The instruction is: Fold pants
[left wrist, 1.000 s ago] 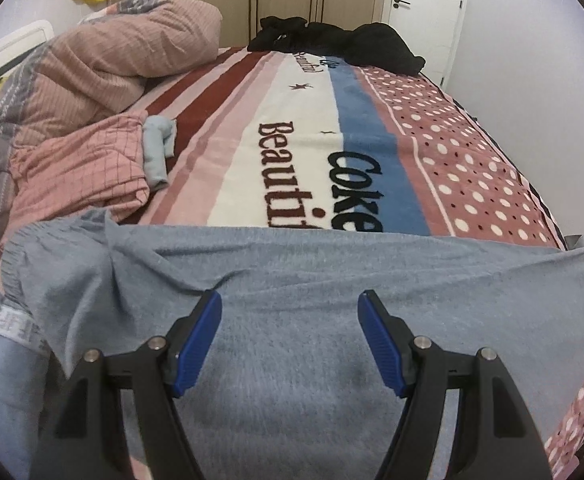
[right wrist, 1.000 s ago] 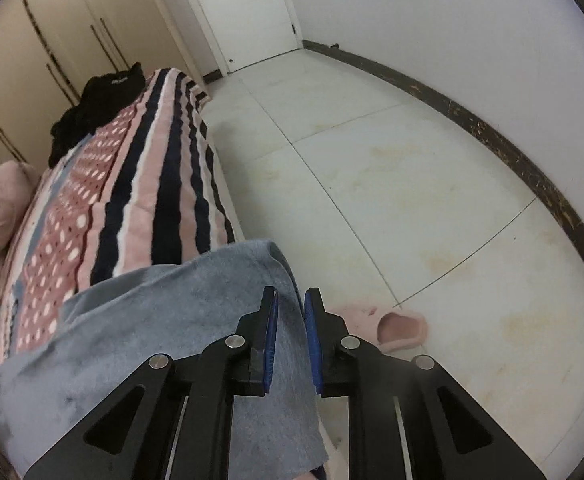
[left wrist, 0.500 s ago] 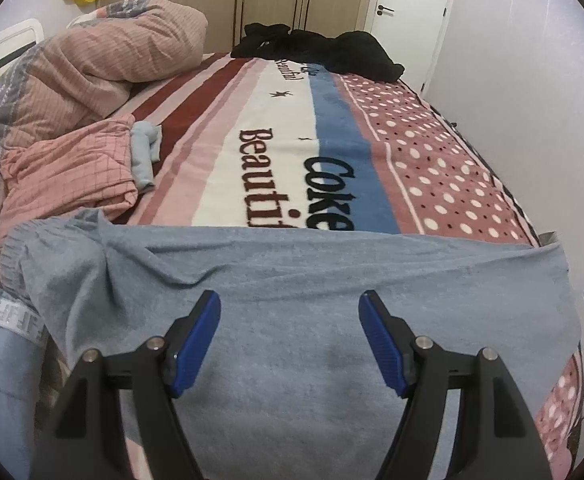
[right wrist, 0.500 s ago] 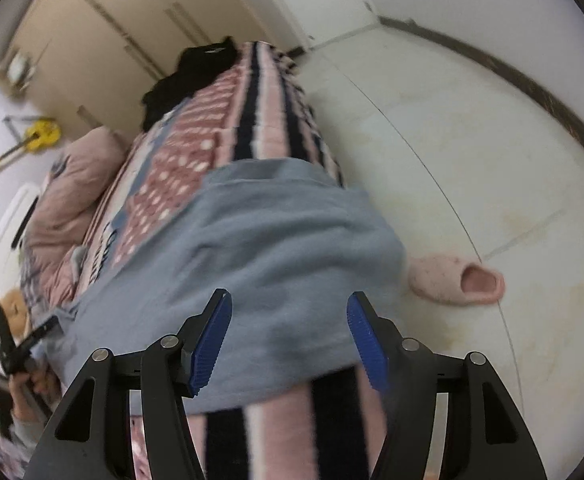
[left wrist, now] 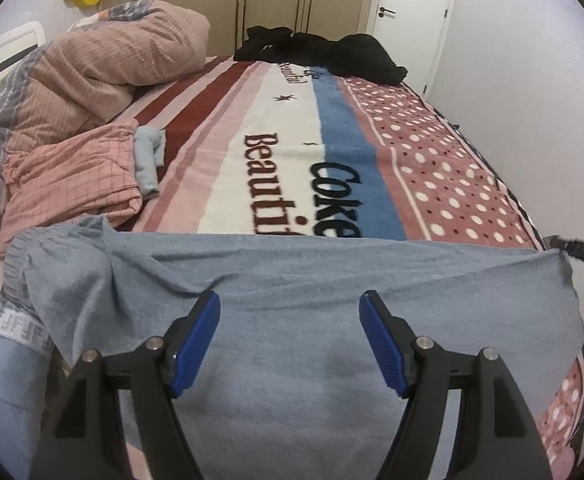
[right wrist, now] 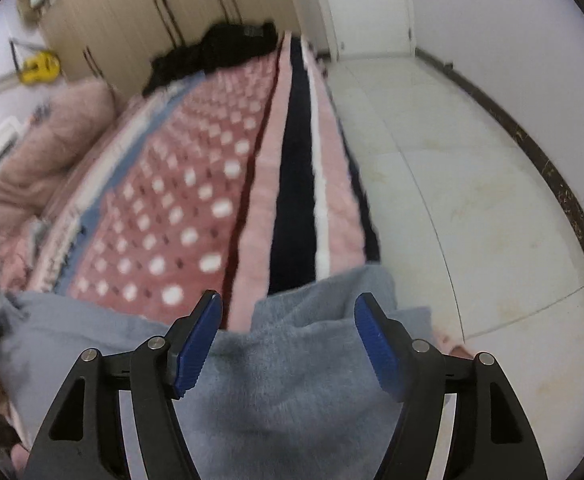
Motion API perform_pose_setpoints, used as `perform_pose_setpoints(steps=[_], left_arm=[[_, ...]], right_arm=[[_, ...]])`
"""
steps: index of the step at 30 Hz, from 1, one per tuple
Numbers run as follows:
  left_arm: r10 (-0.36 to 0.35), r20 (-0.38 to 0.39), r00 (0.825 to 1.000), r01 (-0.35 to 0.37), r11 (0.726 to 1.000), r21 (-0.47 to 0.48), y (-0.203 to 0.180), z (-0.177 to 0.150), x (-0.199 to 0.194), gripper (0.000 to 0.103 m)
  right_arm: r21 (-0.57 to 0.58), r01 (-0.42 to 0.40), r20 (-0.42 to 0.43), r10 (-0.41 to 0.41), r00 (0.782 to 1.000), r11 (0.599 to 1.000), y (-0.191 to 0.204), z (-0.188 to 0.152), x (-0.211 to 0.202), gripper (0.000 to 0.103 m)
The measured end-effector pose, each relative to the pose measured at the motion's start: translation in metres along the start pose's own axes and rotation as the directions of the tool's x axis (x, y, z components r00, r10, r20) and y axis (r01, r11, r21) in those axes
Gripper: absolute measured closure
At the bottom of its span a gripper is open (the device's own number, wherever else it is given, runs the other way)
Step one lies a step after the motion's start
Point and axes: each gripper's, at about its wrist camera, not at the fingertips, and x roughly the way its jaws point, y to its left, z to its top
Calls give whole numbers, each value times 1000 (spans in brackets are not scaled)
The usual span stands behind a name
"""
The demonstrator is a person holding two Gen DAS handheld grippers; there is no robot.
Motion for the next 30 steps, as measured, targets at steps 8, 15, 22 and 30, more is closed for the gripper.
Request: perform_pose_setpoints(steps=[8,15,22,30], left_arm=[[21,3,1000,-21,998,-58,43,-4,-6,34],[59,41,997,-53,989,-135,93,3,-31,27],[83,53,995,-67,964,-259,141,7,-47,27],[94,15,996,-88,974,-206,145,21,-43,27]], right_arm=[[94,208,-26,-206,978,974,-32,-16,26,29],[104,231,26,-234,972,967,-19,-13,3,30],[49,41,133,-47,990,998,41,-36,-59,29],[-91,-150,94,158,983,984,123,-62,-75,29]])
